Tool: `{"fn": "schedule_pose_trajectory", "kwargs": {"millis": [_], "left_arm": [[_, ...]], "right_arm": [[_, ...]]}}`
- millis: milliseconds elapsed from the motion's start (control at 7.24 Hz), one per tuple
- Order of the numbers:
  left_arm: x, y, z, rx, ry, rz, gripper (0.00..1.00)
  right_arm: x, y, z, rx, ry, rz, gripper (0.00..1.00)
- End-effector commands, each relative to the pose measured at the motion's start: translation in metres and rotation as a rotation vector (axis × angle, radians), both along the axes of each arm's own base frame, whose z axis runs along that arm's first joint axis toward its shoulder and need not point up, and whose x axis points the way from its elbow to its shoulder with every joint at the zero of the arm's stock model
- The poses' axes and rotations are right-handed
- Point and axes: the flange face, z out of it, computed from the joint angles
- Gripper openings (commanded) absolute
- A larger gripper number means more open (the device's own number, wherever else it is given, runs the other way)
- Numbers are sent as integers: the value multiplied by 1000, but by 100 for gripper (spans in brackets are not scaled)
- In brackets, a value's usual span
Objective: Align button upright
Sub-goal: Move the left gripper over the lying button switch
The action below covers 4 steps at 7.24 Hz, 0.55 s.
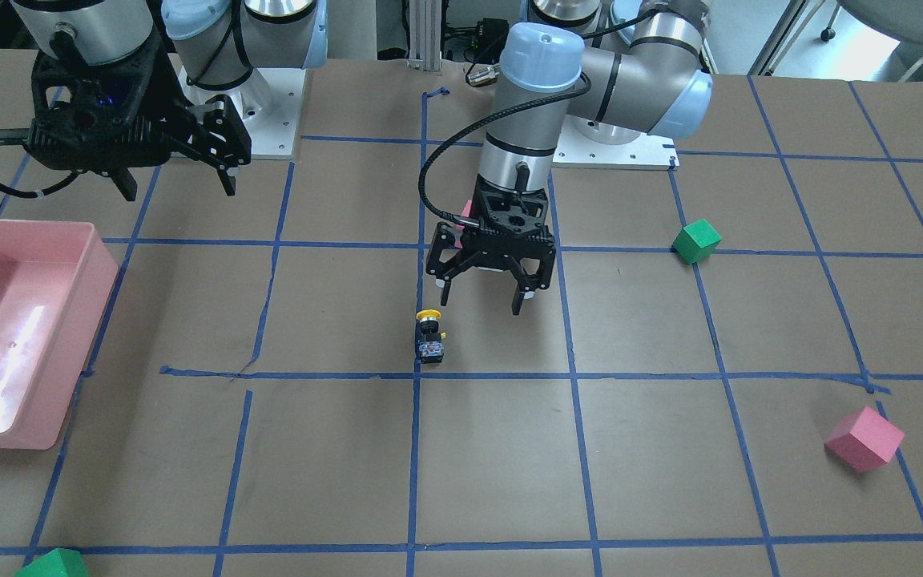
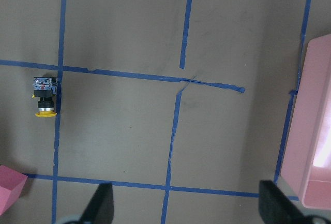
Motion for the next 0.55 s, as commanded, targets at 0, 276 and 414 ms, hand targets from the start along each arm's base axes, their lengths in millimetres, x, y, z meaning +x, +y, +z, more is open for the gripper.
{"fn": "schedule_pose_trajectory", "kwargs": {"millis": [0,276,414], "left_arm": [[-31,30,-39,66,66,93,100],[-34,24,-81,142,34,96,100],[-36,23,-98,172,23,107,100]], "right_arm": [[0,0,-2,5,1,1,100],[-1,0,-2,5,1,0,100],[-1,0,-2,5,1,0,100]]}}
